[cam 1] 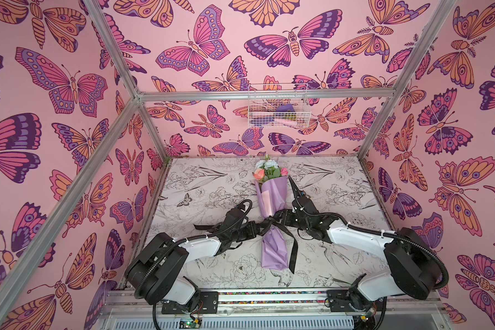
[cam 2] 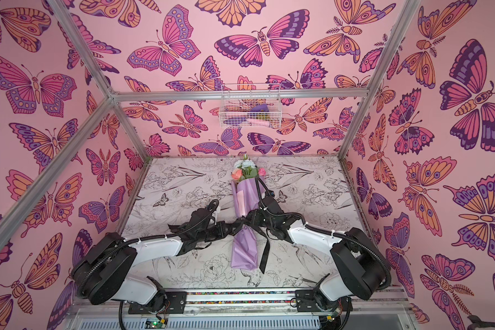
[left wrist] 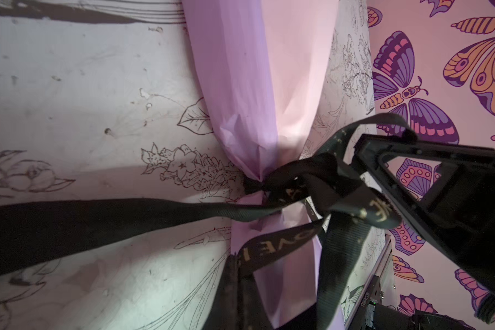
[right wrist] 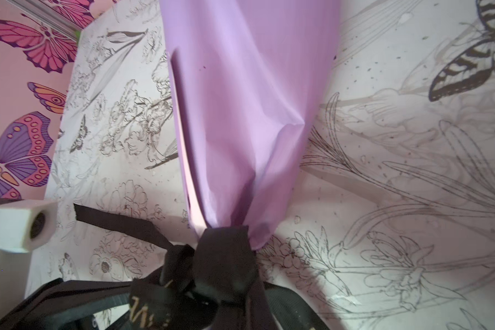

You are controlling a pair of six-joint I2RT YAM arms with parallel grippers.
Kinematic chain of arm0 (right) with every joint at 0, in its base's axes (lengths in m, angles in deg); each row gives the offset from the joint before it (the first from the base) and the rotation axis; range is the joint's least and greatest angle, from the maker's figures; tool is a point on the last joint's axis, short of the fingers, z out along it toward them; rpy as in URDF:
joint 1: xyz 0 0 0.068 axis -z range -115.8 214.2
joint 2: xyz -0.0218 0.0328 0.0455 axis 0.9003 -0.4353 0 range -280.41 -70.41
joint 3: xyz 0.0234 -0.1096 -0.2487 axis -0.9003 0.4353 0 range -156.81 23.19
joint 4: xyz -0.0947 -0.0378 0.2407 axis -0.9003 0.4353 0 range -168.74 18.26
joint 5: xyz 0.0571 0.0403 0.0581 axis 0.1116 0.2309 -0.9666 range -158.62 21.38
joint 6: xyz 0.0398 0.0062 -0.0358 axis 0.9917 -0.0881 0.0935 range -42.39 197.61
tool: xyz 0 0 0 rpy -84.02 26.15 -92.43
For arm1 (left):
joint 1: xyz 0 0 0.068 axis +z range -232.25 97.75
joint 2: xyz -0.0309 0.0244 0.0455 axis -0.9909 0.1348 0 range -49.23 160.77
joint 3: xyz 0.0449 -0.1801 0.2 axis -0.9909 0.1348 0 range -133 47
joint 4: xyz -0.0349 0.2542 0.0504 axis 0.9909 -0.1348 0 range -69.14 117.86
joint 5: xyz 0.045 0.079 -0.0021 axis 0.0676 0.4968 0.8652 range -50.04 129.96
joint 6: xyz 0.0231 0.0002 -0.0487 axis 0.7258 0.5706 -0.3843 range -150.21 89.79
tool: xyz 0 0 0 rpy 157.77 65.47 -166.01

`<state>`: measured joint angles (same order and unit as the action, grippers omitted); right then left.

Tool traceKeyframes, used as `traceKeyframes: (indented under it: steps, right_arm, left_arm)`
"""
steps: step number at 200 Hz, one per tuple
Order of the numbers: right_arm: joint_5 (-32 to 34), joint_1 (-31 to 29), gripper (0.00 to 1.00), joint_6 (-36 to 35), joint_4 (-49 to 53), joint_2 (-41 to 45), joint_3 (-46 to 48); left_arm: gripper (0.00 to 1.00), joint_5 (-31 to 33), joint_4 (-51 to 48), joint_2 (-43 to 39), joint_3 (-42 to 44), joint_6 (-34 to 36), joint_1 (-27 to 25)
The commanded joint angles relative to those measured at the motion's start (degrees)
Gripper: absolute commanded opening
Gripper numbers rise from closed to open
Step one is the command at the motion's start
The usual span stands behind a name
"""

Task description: Tie the bouquet of fake flowers

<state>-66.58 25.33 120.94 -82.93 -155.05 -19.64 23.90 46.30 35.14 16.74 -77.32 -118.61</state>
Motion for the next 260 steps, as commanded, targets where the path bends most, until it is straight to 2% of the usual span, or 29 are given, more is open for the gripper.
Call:
traceKeyframes:
  steps: [1, 45, 123, 189, 260]
  right_arm:
    - [-0.1, 1.5, 0.03, -2.2, 3.2, -1.6, -2.2]
    - [1.1, 2.3, 0.0, -6.2, 6.6, -2.7, -3.5]
    - [8.0, 2.4, 0.0, -18.7, 18.2, -4.8, -10.0]
    - [18.3, 1.5, 0.0, -29.5, 24.7, -10.3, -14.1]
    - [30.8, 0.3, 0.0, -34.5, 28.2, -16.2, -18.8]
  left_arm:
    - [0.0, 1.0, -1.9, 1.2, 1.0, 1.8, 0.5]
    - [0.0, 1.9, -4.4, 2.3, 1.0, 3.1, 1.3]
    - [0.0, 4.3, -7.6, 1.2, 1.0, 5.0, 3.0]
    - [0.0, 6.1, -8.6, 0.2, 2.0, 4.7, 3.8]
    - [0.0, 7.8, -9.9, -1.7, 3.7, 4.4, 5.0]
